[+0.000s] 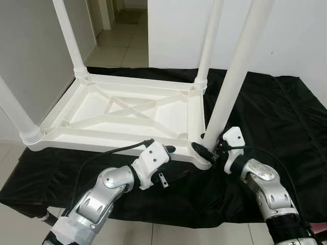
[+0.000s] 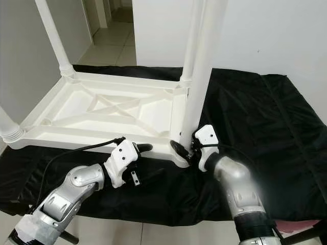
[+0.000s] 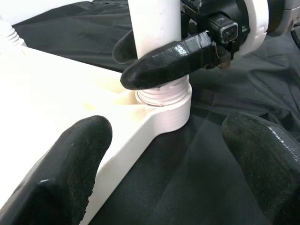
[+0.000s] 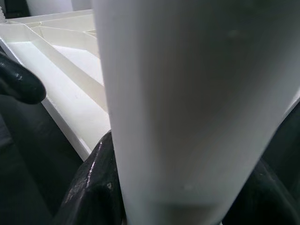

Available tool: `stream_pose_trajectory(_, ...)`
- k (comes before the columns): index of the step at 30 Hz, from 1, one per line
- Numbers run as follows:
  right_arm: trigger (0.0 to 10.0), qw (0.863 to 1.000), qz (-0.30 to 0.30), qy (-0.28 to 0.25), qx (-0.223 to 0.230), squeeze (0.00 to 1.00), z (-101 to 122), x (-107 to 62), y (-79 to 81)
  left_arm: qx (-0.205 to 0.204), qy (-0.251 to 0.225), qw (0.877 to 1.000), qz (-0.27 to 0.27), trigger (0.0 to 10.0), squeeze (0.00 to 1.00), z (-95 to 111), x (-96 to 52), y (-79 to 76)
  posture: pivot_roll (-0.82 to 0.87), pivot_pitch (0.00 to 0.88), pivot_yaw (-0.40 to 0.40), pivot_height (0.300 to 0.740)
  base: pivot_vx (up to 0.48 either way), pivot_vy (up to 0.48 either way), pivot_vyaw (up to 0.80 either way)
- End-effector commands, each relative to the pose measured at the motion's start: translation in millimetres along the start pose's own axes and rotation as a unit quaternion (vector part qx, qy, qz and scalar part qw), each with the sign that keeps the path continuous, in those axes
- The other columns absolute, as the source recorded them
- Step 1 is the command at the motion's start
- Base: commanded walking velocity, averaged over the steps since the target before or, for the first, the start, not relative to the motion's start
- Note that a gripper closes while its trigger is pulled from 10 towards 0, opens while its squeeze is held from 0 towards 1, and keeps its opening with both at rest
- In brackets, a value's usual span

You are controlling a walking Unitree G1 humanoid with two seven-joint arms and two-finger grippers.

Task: Building children table

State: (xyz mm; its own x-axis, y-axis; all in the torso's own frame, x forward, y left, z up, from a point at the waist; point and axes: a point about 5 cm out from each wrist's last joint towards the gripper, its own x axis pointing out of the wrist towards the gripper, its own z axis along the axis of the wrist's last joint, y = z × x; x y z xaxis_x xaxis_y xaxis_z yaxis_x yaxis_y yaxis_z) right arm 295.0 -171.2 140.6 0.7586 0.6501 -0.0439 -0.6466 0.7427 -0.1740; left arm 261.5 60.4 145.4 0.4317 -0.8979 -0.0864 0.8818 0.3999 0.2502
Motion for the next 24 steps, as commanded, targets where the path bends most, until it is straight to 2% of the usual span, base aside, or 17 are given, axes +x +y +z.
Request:
stream_pose_trajectory(1, 0.0, 1.0, 0.002, 0.0, -0.004, 0.0, -1, -2.6, 2.8, 0.007, 0.004, 1.0, -0.026, 10.0, 0.0, -1, 0.2, -1.2, -0.11, 0.007, 0.043, 0.74, 0.0, 0.0, 0.0)
stream_pose_trajectory(2, 4.9, 1.0, -0.003, -0.004, 0.006, 0.0, 0, -2.9, 4.5, 0.007, 0.004, 1.0, -0.028, 10.0, 0.0, -2, 0.2, -0.7, -0.11, 0.008, 0.048, 0.74, 0.0, 0.0, 0.0)
stream_pose_trajectory(4, 4.9, 1.0, -0.006, -0.007, 0.013, 0.0, 0, -3.0, 5.5, 0.008, 0.004, 1.0, -0.03, 10.0, 0.0, -2, 0.3, -0.6, -0.11, 0.008, 0.048, 0.74, 0.0, 0.0, 0.0)
stream_pose_trajectory(5, 10.0, 1.0, -0.01, -0.015, 0.015, 0.0, 3, -2.1, 8.6, 0.009, 0.006, 0.999, -0.035, 10.0, 0.0, -3, 0.7, -0.9, -0.12, 0.008, 0.068, 0.74, 0.0, 0.0, 0.0)
stream_pose_trajectory(7, 10.0, 0.998, -0.045, -0.034, 0.028, 0.0, 8, -0.2, 14.7, 0.01, 0.003, 0.999, -0.046, 10.0, 0.0, -2, 2.9, -2.4, -0.13, 0.014, 0.079, 0.74, 0.0, 0.0, 0.0)
stream_pose_trajectory(10, 10.0, 0.996, -0.069, -0.037, 0.041, 0.0, 7, 0.3, 14.5, 0.009, 0.002, 0.999, -0.049, 10.0, 0.0, -1, 4.3, -2.5, -0.13, 0.009, 0.084, 0.74, 0.0, 0.0, 0.0)
stream_pose_trajectory(12, 10.0, 0.993, -0.111, -0.037, 0.03, 0.0, 8, 3.6, 12.7, 0.02, 0.005, 0.999, -0.05, 10.0, 0.0, -1, 4.0, 0.7, -0.14, 0.007, 0.083, 0.74, 0.0, 0.0, 0.0)
stream_pose_trajectory(15, 10.0, 0.984, -0.166, -0.038, 0.047, 0.0, 8, 9.2, 14.1, 0.02, 0.005, 0.999, -0.035, 10.0, 0.0, -2, 3.5, 10.0, -0.15, 0.015, 0.08, 0.74, 0.0, 0.0, 0.0)
stream_pose_trajectory(17, 10.0, 0.983, -0.173, -0.039, 0.052, 0.0, 9, 9.6, 15.0, 0.02, 0.005, 0.999, -0.033, 10.0, 0.0, -2, 3.5, 11.0, -0.15, 0.015, 0.08, 0.74, 0.0, 0.0, 0.0)
stream_pose_trajectory(20, 10.0, 0.968, -0.241, -0.021, 0.067, 0.0, 1, 13.3, 21.1, 0.014, -0.002, 0.999, -0.036, 10.0, 0.0, -1, 5.4, 6.3, -0.15, 0.028, 0.08, 0.74, 0.0, 0.0, 0.0)
stream_pose_trajectory(21, 10.0, 0.968, -0.241, -0.021, 0.067, 0.0, 1, 13.3, 21.1, 0.014, -0.002, 0.999, -0.036, 10.0, 0.0, -1, 5.4, 6.3, -0.15, 0.028, 0.08, 0.74, 0.0, 0.0, 0.0)
stream_pose_trajectory(24, 10.0, 0.949, -0.304, -0.002, 0.079, 0.0, -5, 14.4, 22.9, 0.011, -0.002, 0.999, -0.048, 10.0, 0.0, -2, 5.7, -0.7, -0.15, 0.04, 0.075, 0.74, 0.0, 0.0, 0.0)
